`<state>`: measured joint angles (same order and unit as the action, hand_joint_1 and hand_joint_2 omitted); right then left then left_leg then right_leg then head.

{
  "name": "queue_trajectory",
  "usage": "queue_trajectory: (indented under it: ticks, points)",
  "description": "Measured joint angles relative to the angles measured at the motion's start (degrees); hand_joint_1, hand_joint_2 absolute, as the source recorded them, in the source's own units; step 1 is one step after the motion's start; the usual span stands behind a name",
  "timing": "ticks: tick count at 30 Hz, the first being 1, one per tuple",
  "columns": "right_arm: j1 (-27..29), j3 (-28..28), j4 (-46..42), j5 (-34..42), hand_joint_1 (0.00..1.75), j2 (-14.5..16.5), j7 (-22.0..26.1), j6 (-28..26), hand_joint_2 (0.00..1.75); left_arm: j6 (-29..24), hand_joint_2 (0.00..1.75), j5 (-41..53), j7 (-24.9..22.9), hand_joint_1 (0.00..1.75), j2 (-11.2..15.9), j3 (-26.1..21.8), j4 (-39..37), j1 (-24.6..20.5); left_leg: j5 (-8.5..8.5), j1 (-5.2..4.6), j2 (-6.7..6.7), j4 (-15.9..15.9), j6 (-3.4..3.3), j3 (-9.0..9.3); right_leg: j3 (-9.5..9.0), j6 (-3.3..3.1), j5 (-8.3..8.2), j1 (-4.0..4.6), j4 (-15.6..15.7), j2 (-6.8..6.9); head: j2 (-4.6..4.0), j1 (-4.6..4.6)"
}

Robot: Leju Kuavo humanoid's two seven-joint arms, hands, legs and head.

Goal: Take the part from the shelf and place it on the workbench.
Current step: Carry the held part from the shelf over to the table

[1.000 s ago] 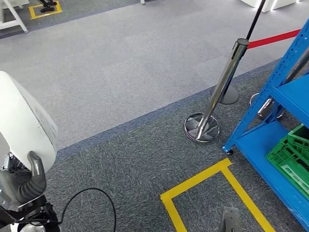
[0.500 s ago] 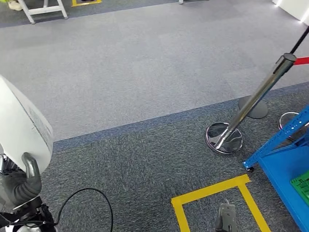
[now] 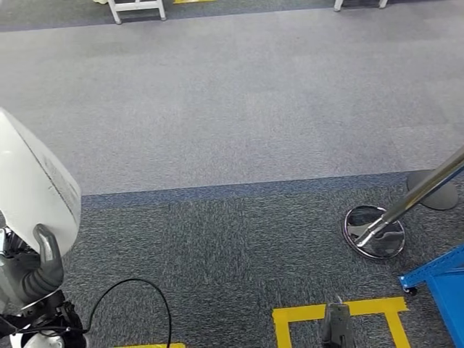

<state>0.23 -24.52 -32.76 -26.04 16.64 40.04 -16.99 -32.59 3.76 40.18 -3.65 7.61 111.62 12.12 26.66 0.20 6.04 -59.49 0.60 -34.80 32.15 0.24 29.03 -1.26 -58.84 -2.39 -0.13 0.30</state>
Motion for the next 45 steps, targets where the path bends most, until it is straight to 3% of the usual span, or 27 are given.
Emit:
queue_trajectory:
  ticks: [3, 5, 6, 8, 9, 11, 12, 14, 16, 18, 20, 21, 23, 24, 25, 27, 29, 30, 33, 35, 36, 37, 38, 40, 42, 44, 45]
  points:
    - [-0.23, 1.00, 0.30, 0.04, 0.00, -0.06, 0.03, -0.32, 0.00, -0.19, 1.75, 0.00, 0.00, 1.75, 0.04, 0.01, 0.01, -0.60, 4.57, -0.10, -4.67, -9.12, 0.60, -4.13, -0.37, -0.78, 0.21, 0.25, 0.15, 2.43, -0.01, -0.54]
    - [-0.23, 1.53, 0.61, 0.14, 0.00, -0.17, 0.01, -0.49, 0.00, -0.38, 1.75, 0.02, -0.01, 1.75, 0.07, 0.02, -0.01, -0.71, 6.56, 0.01, -5.34, -15.12, 0.68, -7.03, -0.48, -0.99, 0.43, 0.51, 0.14, 4.17, -0.01, -0.55]
    - [-0.28, 1.80, 0.73, 0.21, 0.00, -0.23, 0.01, -0.54, 0.00, -0.46, 1.75, 0.04, -0.01, 1.75, 0.10, 0.02, -0.01, -0.71, 6.01, 0.02, -5.42, -15.31, 0.57, -7.12, -0.56, -1.02, 0.55, 0.61, 0.14, 4.97, 0.00, -0.57]
    - [-0.48, 2.30, 0.92, 0.41, 0.00, -0.29, 0.00, -0.59, 0.00, -0.63, 1.75, 0.12, -0.01, 1.75, 0.15, 0.02, 0.00, -0.75, 2.29, -0.24, -6.47, -9.22, -0.06, -3.98, -0.95, -0.99, 0.85, 0.80, 0.15, 6.45, 0.00, -0.56]
    - [-0.61, 2.53, 1.02, 0.47, 0.00, -0.30, 0.00, -0.62, 0.00, -0.67, 1.75, 0.19, -0.01, 1.75, 0.16, 0.02, 0.01, -0.84, 0.82, -0.63, -7.97, -5.21, -0.48, -1.89, -1.18, -0.89, 1.04, 0.93, 0.17, 7.09, 0.00, -0.55]
    - [-0.86, 3.00, 1.26, 0.55, 0.00, -0.32, 0.00, -0.68, 0.00, -0.71, 1.75, 0.30, -0.02, 1.75, 0.15, 0.03, 0.01, -1.17, -0.40, -1.42, -10.30, -0.01, -1.19, 0.60, -1.44, -0.54, 1.36, 1.20, 0.20, 8.35, 0.00, -0.52]
    - [-0.97, 3.22, 1.39, 0.55, 0.00, -0.33, 0.00, -0.69, 0.00, -0.70, 1.75, 0.33, -0.03, 1.75, 0.15, 0.03, 0.01, -1.29, -0.14, -1.71, -10.52, 0.61, -1.38, 0.74, -1.52, -0.31, 1.47, 1.27, 0.28, 9.02, 0.00, -0.52]
    - [-1.24, 3.65, 1.64, 0.44, 0.00, -0.35, 0.00, -0.74, 0.00, -0.70, 1.75, 0.33, -0.04, 1.75, 0.21, 0.03, 0.01, -1.31, -0.44, -1.67, -9.06, 1.24, -1.79, 0.73, -1.70, 0.24, 1.78, 1.20, 0.38, 9.99, -0.01, -0.49]
    - [-1.60, 4.15, 1.91, 0.38, 0.00, -0.40, 0.03, -0.92, 0.00, -0.69, 1.75, 0.32, -0.01, 1.75, 0.31, 0.01, 0.01, -1.46, -0.90, -1.24, -7.65, 2.00, -2.30, 1.11, -0.88, 0.77, 3.14, 1.06, -1.54, 7.61, -0.01, -0.34]
    - [-1.76, 4.60, 2.28, 0.67, 0.00, -0.48, 0.05, -1.10, 0.00, -0.66, 1.75, 0.29, 0.01, 1.75, 0.35, 0.00, 0.01, -1.70, -1.07, -0.92, -6.26, 2.28, -2.62, 1.32, 2.42, 1.09, 6.07, 0.94, -7.92, 3.85, 0.00, -0.06]
    - [-1.60, 4.86, 2.58, 0.95, 0.00, -0.57, 0.01, -1.19, 0.00, -0.62, 1.75, 0.26, -0.02, 1.75, 0.37, -0.01, -0.01, -1.72, -1.01, -0.89, -4.63, 2.23, -2.72, 1.33, 6.34, 1.32, 7.96, 0.87, -14.56, 2.61, -0.01, 0.05]
    - [-1.52, 4.97, 2.67, 0.98, 0.00, -0.61, -0.01, -1.23, 0.00, -0.61, 1.75, 0.26, -0.02, 1.75, 0.38, -0.01, -0.01, -1.70, -0.97, -0.86, -3.74, 2.18, -2.71, 1.37, 7.27, 1.41, 7.39, 0.83, -15.41, 2.48, -0.01, 0.06]
    - [-1.54, 5.24, 2.78, 0.98, 0.00, -0.65, -0.01, -1.30, 0.00, -0.60, 1.75, 0.22, -0.03, 1.75, 0.39, -0.01, -0.02, -1.68, -0.78, -0.71, -1.97, 1.88, -2.45, 1.47, 5.73, 1.57, 3.18, 0.58, -10.38, 1.76, 0.00, 0.06]
    - [-1.60, 5.40, 2.86, 1.03, 0.00, -0.66, -0.01, -1.31, 0.00, -0.58, 1.75, 0.18, -0.03, 1.75, 0.39, -0.01, -0.02, -1.68, -0.59, -0.62, -1.16, 1.62, -2.19, 1.40, 4.15, 1.69, 1.38, 0.28, -6.61, 0.17, 0.00, 0.08]
    - [-1.66, 5.56, 2.97, 1.12, 0.00, -0.67, 0.01, -1.32, 0.00, -0.53, 1.75, 0.10, -0.04, 1.75, 0.39, -0.02, -0.02, -1.72, -0.37, -0.56, -0.40, 1.17, -1.87, 1.19, 2.61, 1.73, 0.18, -0.01, -3.36, -1.49, 0.00, 0.04]
    - [-1.61, 5.91, 3.22, 1.40, 0.00, -0.69, -0.02, -1.39, 0.00, -0.32, 1.75, 0.00, -0.05, 1.75, 0.39, -0.02, -0.02, -1.68, -0.23, -0.37, 1.01, 0.71, -1.18, 0.64, 1.16, 1.50, 0.04, -0.20, -0.80, -3.52, -0.01, 0.04]
    - [-1.57, 6.21, 3.35, 1.69, 0.00, -0.70, -0.03, -1.47, 0.00, -0.17, 1.75, 0.02, -0.05, 1.75, 0.40, -0.04, -0.02, -1.47, -0.36, -0.12, 2.17, 0.70, -0.58, 0.29, 0.84, 0.87, -0.06, -0.05, -0.59, -2.25, -0.01, 0.06]
    - [-1.62, 6.35, 3.38, 1.88, 0.00, -0.70, -0.03, -1.50, 0.00, -0.17, 1.75, 0.07, -0.04, 1.75, 0.42, -0.07, -0.02, -1.40, -0.13, -0.16, 1.58, 0.31, -0.31, 0.10, 0.62, 0.49, -0.09, -0.06, -0.42, -1.51, -0.01, 0.00]
    - [-1.62, 6.64, 3.47, 2.33, 0.00, -0.72, 0.00, -1.50, 0.00, -0.13, 1.75, 0.23, -0.04, 1.75, 0.42, -0.09, -0.02, -1.54, 3.64, -0.34, -3.57, -6.87, 0.40, -3.13, -0.15, -0.56, 0.16, 0.10, 0.00, 1.24, 0.00, -0.49]
    - [-1.49, 6.69, 3.58, 2.53, 0.00, -0.74, 0.00, -1.53, 0.00, -0.05, 1.75, 0.27, -0.05, 1.75, 0.43, -0.10, -0.07, -1.50, 6.26, -0.07, -5.11, -13.89, 0.71, -6.63, -0.42, -0.88, 0.51, 0.37, 0.00, 3.18, 0.00, -0.60]
    - [-1.47, 6.73, 3.63, 2.63, 0.00, -0.76, 0.00, -1.55, 0.00, -0.02, 1.75, 0.28, -0.05, 1.75, 0.43, -0.11, -0.10, -1.43, 6.20, 0.05, -5.30, -15.28, 0.77, -7.40, -0.56, -0.91, 0.69, 0.45, 0.00, 4.10, 0.00, -0.61]
    - [-1.48, 6.83, 3.67, 2.71, 0.00, -0.77, 0.00, -1.56, 0.00, 0.03, 1.75, 0.28, -0.05, 1.75, 0.44, -0.12, -0.14, -1.39, 5.05, 0.12, -5.44, -14.49, 0.76, -7.12, -0.74, -0.88, 0.89, 0.51, -0.01, 4.95, -0.01, -0.61]
    - [-1.51, 6.96, 3.69, 2.75, 0.00, -0.78, 0.00, -1.57, 0.00, 0.09, 1.75, 0.29, -0.05, 1.75, 0.44, -0.13, -0.16, -1.37, 3.07, 0.14, -5.77, -11.62, 0.64, -5.76, -1.01, -0.81, 1.12, 0.56, -0.01, 5.73, -0.01, -0.61]
    - [-1.63, 7.30, 3.74, 2.76, 0.00, -0.78, 0.01, -1.58, 0.00, 0.20, 1.75, 0.33, -0.05, 1.75, 0.45, -0.14, -0.17, -1.41, -0.25, -0.29, -7.93, -4.02, 0.15, -2.05, -1.60, -0.51, 1.65, 0.76, 0.01, 7.06, -0.01, -0.60]
    - [-1.73, 7.54, 3.82, 2.78, 0.00, -0.78, 0.00, -1.61, 0.00, 0.28, 1.75, 0.37, -0.05, 1.75, 0.44, -0.14, -0.19, -1.46, -0.93, -0.92, -9.65, -0.11, -0.40, -0.22, -1.99, -0.01, 2.06, 1.03, 0.11, 8.28, 0.00, -0.60]
    - [-1.85, 7.74, 3.95, 2.79, 0.00, -0.78, -0.01, -1.64, 0.00, 0.32, 1.75, 0.39, -0.04, 1.75, 0.45, -0.17, -0.19, -1.41, -0.72, -1.15, -8.83, 0.41, -0.91, -0.12, -2.41, 0.58, 2.34, 1.11, 0.36, 9.58, -0.01, -0.61]
    - [-1.95, 7.85, 3.99, 2.78, 0.00, -0.78, 0.00, -1.65, 0.00, 0.33, 1.75, 0.40, -0.05, 1.75, 0.45, -0.20, -0.19, -1.34, -0.81, -1.06, -8.14, 0.72, -1.17, 0.05, -2.49, 0.90, 2.66, 1.02, 0.23, 9.36, -0.01, -0.57]
